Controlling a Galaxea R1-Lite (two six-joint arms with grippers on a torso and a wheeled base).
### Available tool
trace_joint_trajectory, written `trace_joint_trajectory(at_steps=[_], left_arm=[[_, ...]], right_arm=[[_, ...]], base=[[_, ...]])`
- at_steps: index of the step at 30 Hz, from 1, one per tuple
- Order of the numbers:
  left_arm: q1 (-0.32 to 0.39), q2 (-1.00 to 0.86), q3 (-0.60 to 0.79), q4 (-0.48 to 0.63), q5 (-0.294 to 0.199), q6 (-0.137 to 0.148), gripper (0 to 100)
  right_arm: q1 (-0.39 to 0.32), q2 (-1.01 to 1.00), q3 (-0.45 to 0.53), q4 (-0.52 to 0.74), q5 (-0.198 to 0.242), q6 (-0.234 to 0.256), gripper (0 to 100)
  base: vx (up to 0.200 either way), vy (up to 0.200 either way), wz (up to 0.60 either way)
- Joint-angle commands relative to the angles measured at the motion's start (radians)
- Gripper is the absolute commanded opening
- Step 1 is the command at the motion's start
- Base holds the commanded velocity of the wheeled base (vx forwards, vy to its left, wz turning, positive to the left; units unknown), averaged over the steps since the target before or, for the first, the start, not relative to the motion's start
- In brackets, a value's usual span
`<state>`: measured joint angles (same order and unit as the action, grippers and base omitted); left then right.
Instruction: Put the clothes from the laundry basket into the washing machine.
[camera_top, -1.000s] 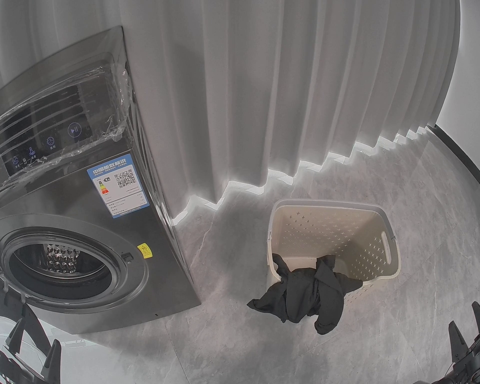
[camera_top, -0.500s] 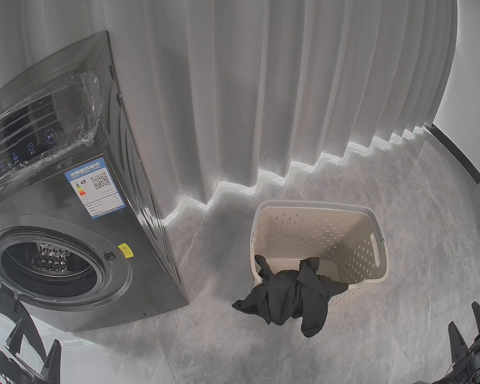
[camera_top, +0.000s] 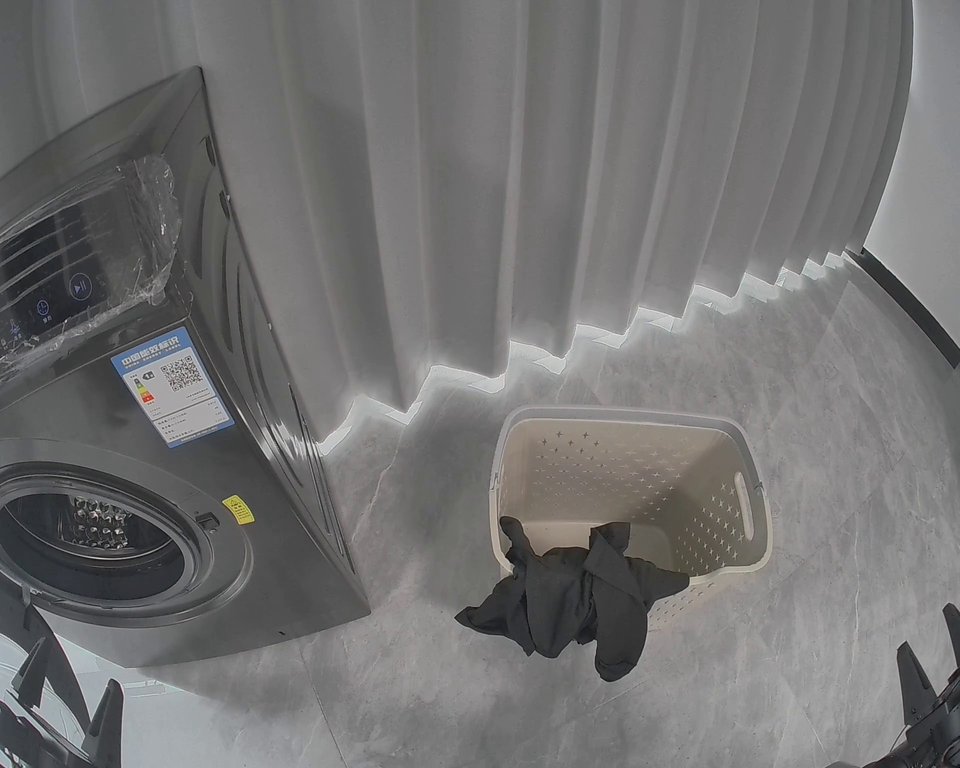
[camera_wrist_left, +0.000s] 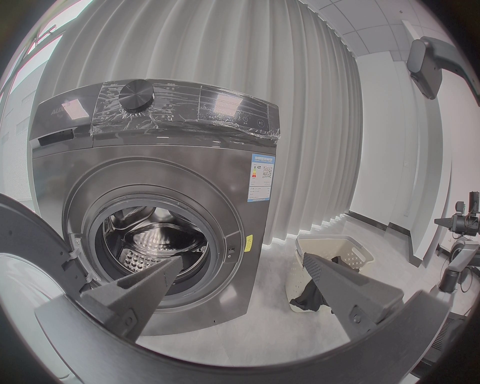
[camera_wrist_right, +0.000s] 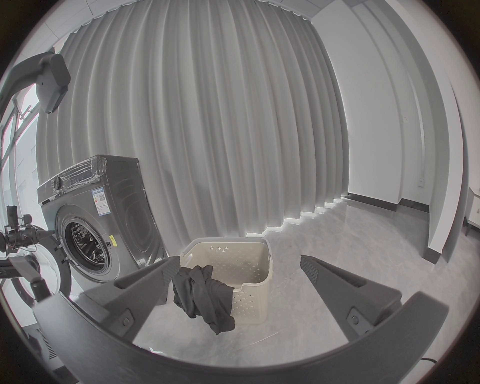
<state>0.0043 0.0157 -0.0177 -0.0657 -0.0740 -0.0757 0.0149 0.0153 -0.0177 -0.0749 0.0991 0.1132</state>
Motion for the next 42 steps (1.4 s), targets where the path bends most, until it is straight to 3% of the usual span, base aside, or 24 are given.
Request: trace_joint_trajectory(at_steps=[1, 8, 12, 31, 38, 39, 42], left_arm=[[0.0, -0.013, 0.016, 0.0, 0.0, 0.002, 100], [0.0, -0.013, 0.016, 0.0, 0.0, -0.001, 100], [0.0, -0.013, 0.016, 0.0, 0.0, -0.002, 100], [0.0, -0.013, 0.016, 0.0, 0.0, -0.009, 100], [0.0, -0.013, 0.016, 0.0, 0.005, -0.004, 100], [0.0, -0.013, 0.016, 0.0, 0.005, -0.004, 100], [0.0, -0.013, 0.016, 0.0, 0.005, -0.006, 100]], right_arm=[[0.0, -0.008, 0.018, 0.0, 0.002, 0.01, 100], [-0.001, -0.008, 0.018, 0.0, 0.053, 0.025, 100], [0.0, -0.008, 0.018, 0.0, 0.054, 0.036, 100], [0.0, -0.008, 0.018, -0.002, 0.048, 0.042, 100], [-0.003, -0.006, 0.018, 0.001, 0.073, 0.019, 100], [-0.003, -0.006, 0.018, -0.008, 0.07, -0.006, 100], [0.002, -0.005, -0.041, -0.02, 0.077, -0.023, 100]], base=[[0.0, 0.0, 0.0], [0.0, 0.0, -0.17], [0.0, 0.0, -0.6], [0.0, 0.0, 0.0], [0.0, 0.0, 0.0], [0.0, 0.0, 0.0], [0.0, 0.0, 0.0]])
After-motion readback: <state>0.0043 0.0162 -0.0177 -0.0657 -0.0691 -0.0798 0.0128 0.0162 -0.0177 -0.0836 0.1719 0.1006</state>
